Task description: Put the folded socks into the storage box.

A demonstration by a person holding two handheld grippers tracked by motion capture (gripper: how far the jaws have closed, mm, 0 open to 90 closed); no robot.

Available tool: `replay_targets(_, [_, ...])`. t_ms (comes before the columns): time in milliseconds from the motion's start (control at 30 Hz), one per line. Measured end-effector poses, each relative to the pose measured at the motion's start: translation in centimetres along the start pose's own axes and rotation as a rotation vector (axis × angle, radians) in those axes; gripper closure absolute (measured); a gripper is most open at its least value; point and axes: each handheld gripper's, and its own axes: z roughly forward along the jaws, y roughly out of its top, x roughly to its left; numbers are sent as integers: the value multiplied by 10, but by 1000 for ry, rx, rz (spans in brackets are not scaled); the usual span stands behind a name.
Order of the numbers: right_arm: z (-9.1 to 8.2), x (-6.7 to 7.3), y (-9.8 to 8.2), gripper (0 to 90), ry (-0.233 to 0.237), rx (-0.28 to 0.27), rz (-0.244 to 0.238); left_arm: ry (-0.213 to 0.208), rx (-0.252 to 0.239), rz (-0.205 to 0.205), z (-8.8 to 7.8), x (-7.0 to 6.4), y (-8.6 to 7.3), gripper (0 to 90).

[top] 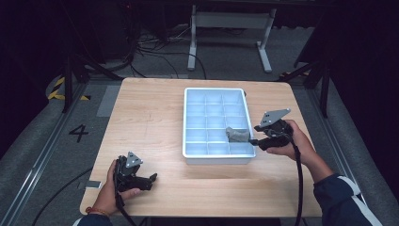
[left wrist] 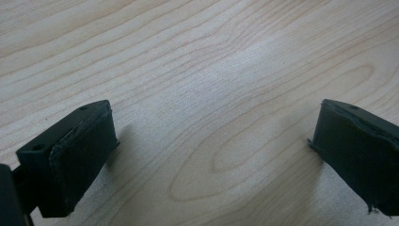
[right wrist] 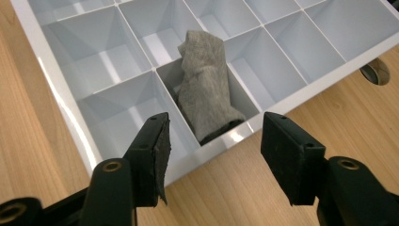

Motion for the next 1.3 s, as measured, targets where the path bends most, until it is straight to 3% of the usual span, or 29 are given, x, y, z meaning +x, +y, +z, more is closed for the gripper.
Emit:
replay_targets(433, [-22, 4, -33, 422, -14, -14, 7, 1, 0, 0, 0, 0, 0, 5])
replay_targets(900, [-27, 7, -70, 404, -50, 22, -5, 2, 3, -3, 0, 0, 0, 5])
replay_targets(1100, [-28, 8, -85, 398, -54, 27, 18, 2, 1, -3, 0, 0, 0, 5])
replay_targets(1300, [-26, 16, -103, 386, -62, 43, 12, 1, 1, -4, 0, 0, 0, 5])
